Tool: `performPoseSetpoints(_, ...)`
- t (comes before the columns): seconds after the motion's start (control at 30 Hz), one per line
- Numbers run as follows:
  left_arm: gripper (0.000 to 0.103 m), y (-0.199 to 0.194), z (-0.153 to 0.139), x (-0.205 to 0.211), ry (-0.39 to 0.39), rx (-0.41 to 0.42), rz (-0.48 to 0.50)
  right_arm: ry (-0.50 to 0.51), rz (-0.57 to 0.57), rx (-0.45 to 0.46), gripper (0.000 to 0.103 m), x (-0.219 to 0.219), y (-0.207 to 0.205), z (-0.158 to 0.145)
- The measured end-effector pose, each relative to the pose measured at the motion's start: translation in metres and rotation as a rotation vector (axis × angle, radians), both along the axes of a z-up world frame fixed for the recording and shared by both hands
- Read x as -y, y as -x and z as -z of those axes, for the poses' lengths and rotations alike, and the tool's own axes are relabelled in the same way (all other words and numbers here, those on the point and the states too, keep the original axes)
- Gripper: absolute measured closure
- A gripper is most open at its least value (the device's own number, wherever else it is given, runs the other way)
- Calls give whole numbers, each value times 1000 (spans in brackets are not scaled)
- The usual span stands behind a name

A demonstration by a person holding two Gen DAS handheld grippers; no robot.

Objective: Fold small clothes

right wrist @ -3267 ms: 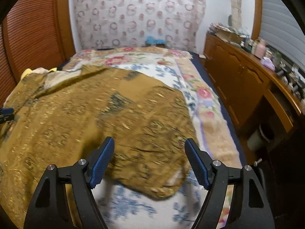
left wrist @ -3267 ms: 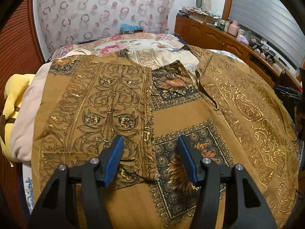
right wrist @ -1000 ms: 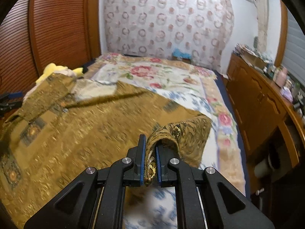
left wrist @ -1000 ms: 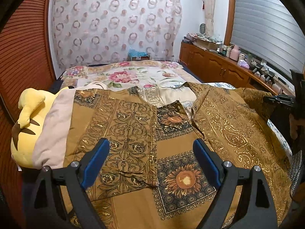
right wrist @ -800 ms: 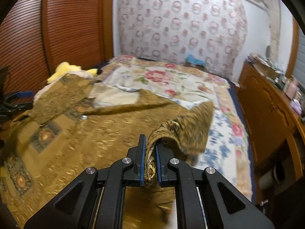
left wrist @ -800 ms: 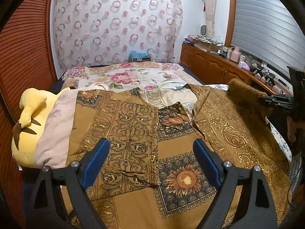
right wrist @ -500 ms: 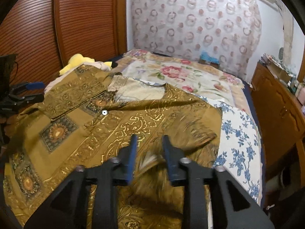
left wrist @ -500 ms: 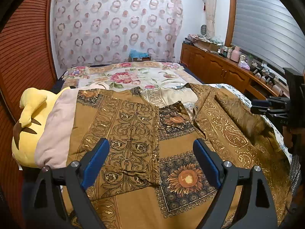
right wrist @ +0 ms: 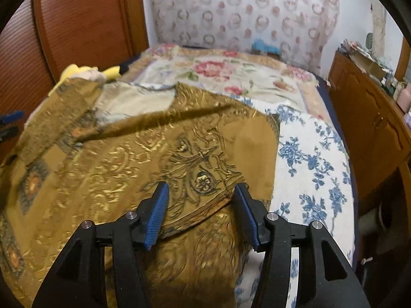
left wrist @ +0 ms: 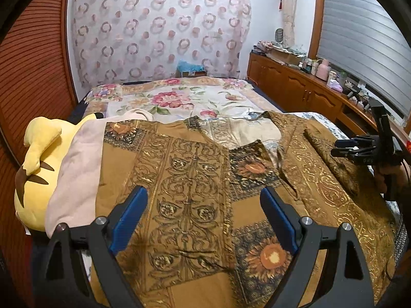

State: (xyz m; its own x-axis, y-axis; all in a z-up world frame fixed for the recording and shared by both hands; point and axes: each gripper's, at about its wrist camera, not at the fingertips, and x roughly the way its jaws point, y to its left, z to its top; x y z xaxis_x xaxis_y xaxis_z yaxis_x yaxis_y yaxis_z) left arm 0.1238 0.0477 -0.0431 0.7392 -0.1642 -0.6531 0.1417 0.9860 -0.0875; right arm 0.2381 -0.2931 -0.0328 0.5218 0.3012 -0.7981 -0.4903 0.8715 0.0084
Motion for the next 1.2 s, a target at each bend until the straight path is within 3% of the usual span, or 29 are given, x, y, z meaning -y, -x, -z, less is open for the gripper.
performPoseSetpoints(0.37, 13, -24, 6, -10, -10, -28, -11, 55, -1, -15, 50, 11, -18, 10)
performPoseSetpoints(0.43, 13, -27, 7, -12, -8, -31, -12, 49, -29, -20, 61, 11, -16, 9)
performPoseSetpoints(0.5, 13, -29, 8, -13, -11, -34, -12, 55, -54, -17, 81, 6, -13, 7)
performPoseSetpoints(0.53, 13, -30, 7, -13, -13, -34, -13, 49, -71, -17, 85, 3, -11, 5)
performPoseSetpoints(0.7, 13, -37, 6, -20, -25, -37, -25, -6, -165, 2, 93, -24, -2, -10)
performPoseSetpoints(1.07, 13, -46, 5, -45, -31, -38, -71, 2, -277, 15, 92, -76, -11, -19)
performPoseSetpoints(1.2, 13, -51, 8, -53, -36, -43, -86, 11, -263, 36, 65, -81, -16, -22)
